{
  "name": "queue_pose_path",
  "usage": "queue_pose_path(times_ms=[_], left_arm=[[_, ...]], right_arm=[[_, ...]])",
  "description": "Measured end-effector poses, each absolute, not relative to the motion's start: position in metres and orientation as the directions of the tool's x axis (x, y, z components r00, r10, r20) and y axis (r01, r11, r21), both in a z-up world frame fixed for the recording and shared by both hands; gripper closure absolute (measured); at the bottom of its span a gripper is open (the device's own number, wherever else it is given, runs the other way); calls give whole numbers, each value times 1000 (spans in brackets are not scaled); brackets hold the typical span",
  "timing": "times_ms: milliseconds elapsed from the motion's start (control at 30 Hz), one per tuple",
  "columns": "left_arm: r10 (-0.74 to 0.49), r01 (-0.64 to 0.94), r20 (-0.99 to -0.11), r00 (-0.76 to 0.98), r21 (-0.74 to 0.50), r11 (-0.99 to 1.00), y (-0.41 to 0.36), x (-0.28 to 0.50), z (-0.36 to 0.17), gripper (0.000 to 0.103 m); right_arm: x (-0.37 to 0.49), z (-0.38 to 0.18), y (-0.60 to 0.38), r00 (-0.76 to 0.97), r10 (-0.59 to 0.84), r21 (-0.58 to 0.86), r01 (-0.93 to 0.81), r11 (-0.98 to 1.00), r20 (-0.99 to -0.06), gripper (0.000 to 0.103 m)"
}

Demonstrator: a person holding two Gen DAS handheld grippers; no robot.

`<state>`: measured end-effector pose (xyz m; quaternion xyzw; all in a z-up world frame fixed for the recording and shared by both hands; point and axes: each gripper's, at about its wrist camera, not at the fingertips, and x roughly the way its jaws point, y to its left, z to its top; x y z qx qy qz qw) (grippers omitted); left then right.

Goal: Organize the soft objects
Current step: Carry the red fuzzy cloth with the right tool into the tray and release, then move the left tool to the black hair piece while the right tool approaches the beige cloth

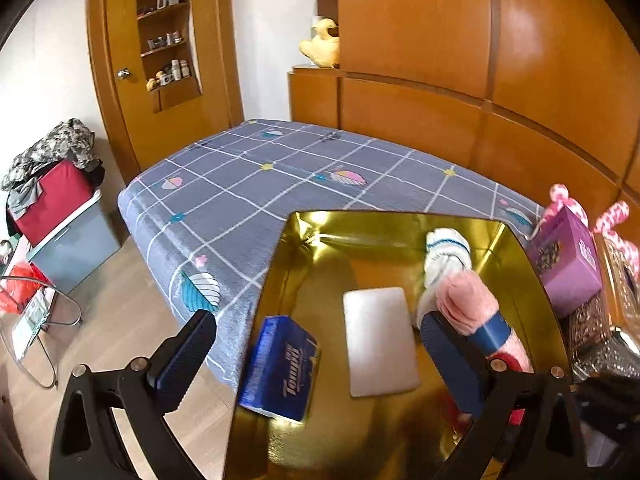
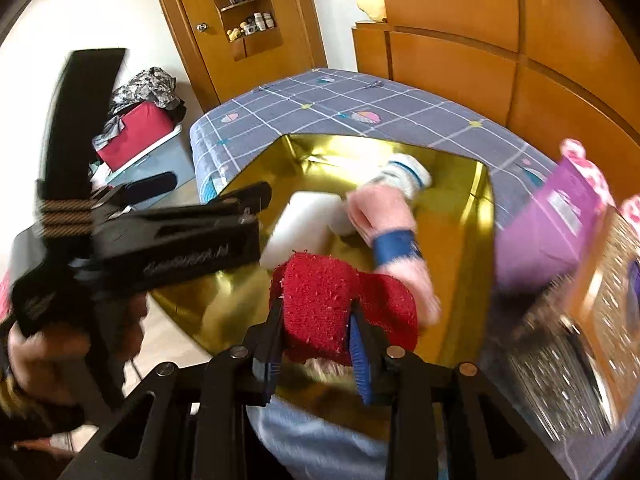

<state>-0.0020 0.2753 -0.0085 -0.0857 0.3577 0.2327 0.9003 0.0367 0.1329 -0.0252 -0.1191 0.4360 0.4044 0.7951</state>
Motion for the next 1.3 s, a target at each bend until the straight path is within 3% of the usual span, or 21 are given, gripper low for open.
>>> queue_pose_path(times_ms=[133, 367, 500, 933, 1300], left_arm=[[361, -492, -680, 639, -1, 870, 281, -3, -6, 0], [362, -486, -678, 640, 8, 874, 276, -3, -7, 1], [358, -471, -667, 654, 11, 882, 270, -4, -4, 0], [316, -386, -644, 697, 34, 922, 240, -7, 1, 0], [285, -332, -634, 719, 47, 942, 221, -10, 3, 0]], right_arm=[[43, -41, 151, 290, 533, 176, -731, 660, -795, 67], [36, -51, 152, 319, 507, 144, -719, 680, -801, 48], [34, -43, 139, 350, 511, 143, -700, 700, -785, 42], [12, -12, 92, 545, 421, 4, -607, 794, -725, 39], [1, -6, 64, 617, 379, -18, -538, 843, -690, 39]])
